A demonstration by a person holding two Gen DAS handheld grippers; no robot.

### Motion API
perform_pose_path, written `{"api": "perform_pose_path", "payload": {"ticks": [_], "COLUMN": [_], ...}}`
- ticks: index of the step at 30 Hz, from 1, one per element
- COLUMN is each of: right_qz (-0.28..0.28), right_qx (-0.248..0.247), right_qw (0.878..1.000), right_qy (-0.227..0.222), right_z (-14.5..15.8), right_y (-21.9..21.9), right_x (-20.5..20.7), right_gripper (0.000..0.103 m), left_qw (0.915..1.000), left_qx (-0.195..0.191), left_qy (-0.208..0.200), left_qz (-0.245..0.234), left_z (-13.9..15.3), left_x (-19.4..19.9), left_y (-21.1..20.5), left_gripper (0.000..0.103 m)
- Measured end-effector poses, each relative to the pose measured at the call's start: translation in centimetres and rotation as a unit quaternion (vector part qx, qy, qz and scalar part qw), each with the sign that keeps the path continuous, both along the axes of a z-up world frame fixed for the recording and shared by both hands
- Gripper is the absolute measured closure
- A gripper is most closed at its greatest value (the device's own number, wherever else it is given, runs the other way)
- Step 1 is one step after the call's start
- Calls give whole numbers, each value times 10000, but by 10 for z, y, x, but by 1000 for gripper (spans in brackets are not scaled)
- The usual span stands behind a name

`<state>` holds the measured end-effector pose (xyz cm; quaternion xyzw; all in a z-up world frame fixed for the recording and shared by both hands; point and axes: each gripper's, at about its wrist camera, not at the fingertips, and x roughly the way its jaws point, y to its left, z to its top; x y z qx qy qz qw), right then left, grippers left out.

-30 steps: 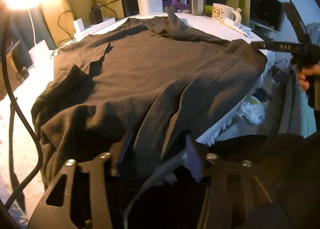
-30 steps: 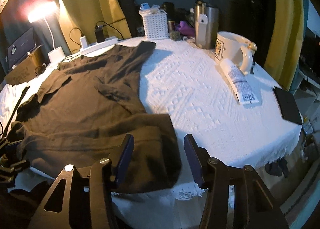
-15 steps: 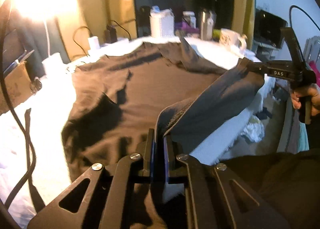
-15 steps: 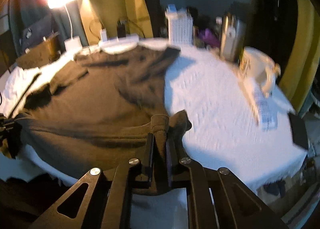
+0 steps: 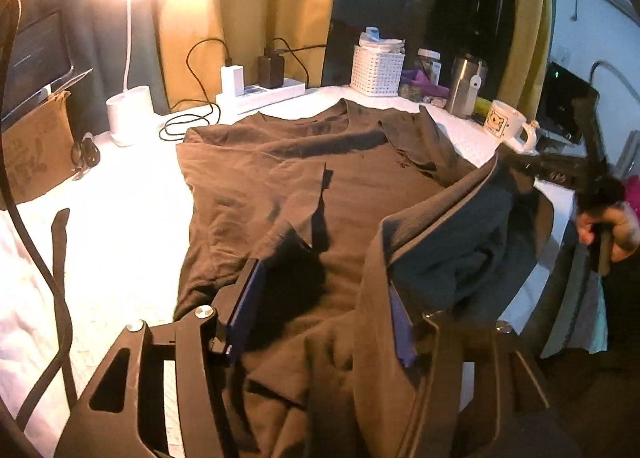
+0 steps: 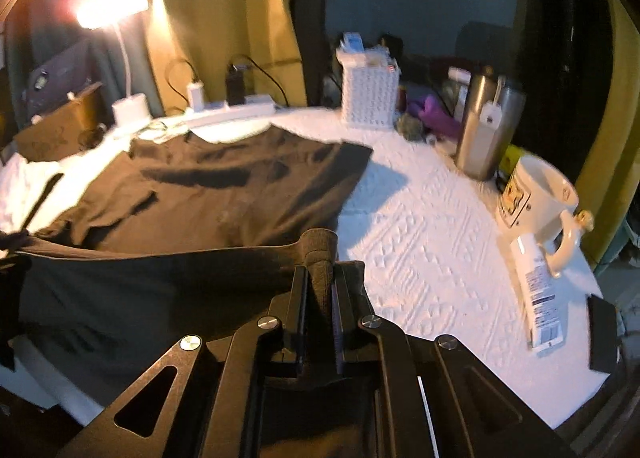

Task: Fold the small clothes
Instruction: 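Lift the hem with both tools and fold it toward the collar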

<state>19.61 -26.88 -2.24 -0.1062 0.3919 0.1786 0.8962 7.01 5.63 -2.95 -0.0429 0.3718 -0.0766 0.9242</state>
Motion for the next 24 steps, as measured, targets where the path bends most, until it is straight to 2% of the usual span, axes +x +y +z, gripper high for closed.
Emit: {"api": "perform_pose_path", "payload": {"ticks": [6, 8, 12, 21, 24], "right_qz": [-482, -662, -756, -881, -918], "right_qx": [-229, -102, -77, -77, -97], "right_qw": [9984, 9973, 9963, 9952, 9949], "right_qy": [197, 285, 391, 412, 417], "right_z": [-21, -23, -28, -32, -31], "right_y": [-14, -28, -42, -46, -50], "right_x": [20, 25, 24, 9, 1], "right_gripper": [95, 95, 95, 95, 95], "left_qw": [9987, 9982, 9982, 9938, 9920], "left_qx": [272, 289, 458, 836, 923], "left_qy": [-32, -55, -2, 724, 813], "left_qz": [420, 519, 374, -108, -295], "left_z": [11, 15, 13, -35, -45], "left_x": [-7, -12, -31, -86, -103], "left_y": [22, 31, 36, 32, 23], "left_gripper": [44, 44, 44, 44, 44]}}
